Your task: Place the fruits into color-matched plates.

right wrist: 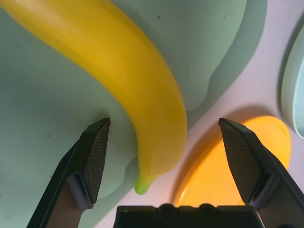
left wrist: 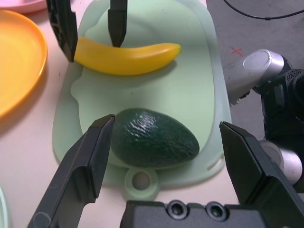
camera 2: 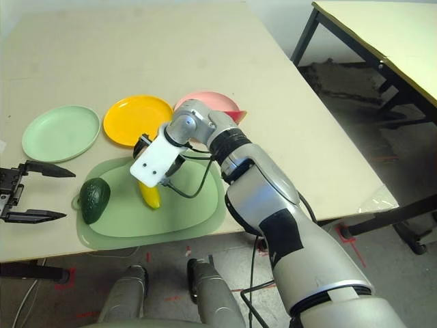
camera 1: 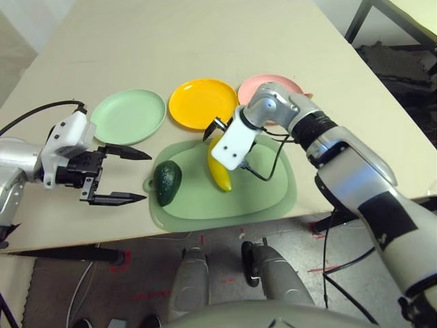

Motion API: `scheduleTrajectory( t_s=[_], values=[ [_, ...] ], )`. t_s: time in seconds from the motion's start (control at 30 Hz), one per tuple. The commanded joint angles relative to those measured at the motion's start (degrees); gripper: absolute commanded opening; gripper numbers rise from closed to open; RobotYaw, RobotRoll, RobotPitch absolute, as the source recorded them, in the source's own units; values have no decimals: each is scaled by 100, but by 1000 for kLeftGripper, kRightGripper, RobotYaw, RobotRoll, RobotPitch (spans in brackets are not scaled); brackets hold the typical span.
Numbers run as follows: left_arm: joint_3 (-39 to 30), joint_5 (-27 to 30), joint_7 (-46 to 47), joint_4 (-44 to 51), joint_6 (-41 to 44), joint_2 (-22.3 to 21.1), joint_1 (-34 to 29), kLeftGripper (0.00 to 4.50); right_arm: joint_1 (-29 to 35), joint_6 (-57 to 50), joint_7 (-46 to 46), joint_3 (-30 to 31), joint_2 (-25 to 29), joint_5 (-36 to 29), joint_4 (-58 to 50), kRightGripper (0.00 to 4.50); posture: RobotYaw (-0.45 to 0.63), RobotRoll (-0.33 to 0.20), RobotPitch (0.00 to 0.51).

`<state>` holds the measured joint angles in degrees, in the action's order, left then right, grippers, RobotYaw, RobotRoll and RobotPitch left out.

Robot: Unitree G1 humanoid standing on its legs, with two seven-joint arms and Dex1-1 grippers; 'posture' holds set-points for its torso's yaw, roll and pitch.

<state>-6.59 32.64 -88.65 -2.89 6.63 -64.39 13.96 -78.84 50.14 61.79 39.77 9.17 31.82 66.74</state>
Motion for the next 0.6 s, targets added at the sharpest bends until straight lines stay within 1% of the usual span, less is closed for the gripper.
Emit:
scheduleTrajectory(
  t_s=[0.03, 0.13, 0.17, 0.23, 0.27, 0.4, 0.43, 0.47, 0.6],
  values=[
    [-110, -79, 26, 149, 47, 42, -29, 4500, 161, 57, -87, 278, 0, 379, 258, 4464, 144, 0, 218],
    [-148, -77, 50, 188, 78, 60, -57, 4500, 207, 165, 67, 280, 5, 379, 271, 4464, 148, 0, 219],
    [-159, -84, 56, 196, 81, 65, -70, 4500, 225, 208, 156, 279, 15, 371, 274, 4341, 151, 0, 219],
    [-178, -101, 60, 199, 85, 83, -83, 4500, 256, 279, 432, 271, 51, 327, 293, 3960, 151, 0, 219],
    [-187, -108, 59, 200, 91, 92, -84, 4500, 266, 298, 529, 255, 61, 302, 296, 3670, 151, 0, 219],
    [-204, -125, 51, 190, 98, 101, -80, 4500, 309, 357, 742, 178, 100, 227, 248, 2043, 148, 0, 217],
    [-199, -131, 45, 182, 98, 104, -65, 4500, 325, 367, 800, 159, 117, 205, 236, 1696, 148, 0, 217],
    [-179, -141, 34, 164, 99, 106, -27, 4500, 338, 384, 848, 144, 141, 186, 223, 1638, 142, 0, 220],
    [-123, -169, -18, 114, 110, 117, 72, 4500, 366, 416, 1111, 62, 232, 23, 168, 1638, 136, 0, 220]
  ],
)
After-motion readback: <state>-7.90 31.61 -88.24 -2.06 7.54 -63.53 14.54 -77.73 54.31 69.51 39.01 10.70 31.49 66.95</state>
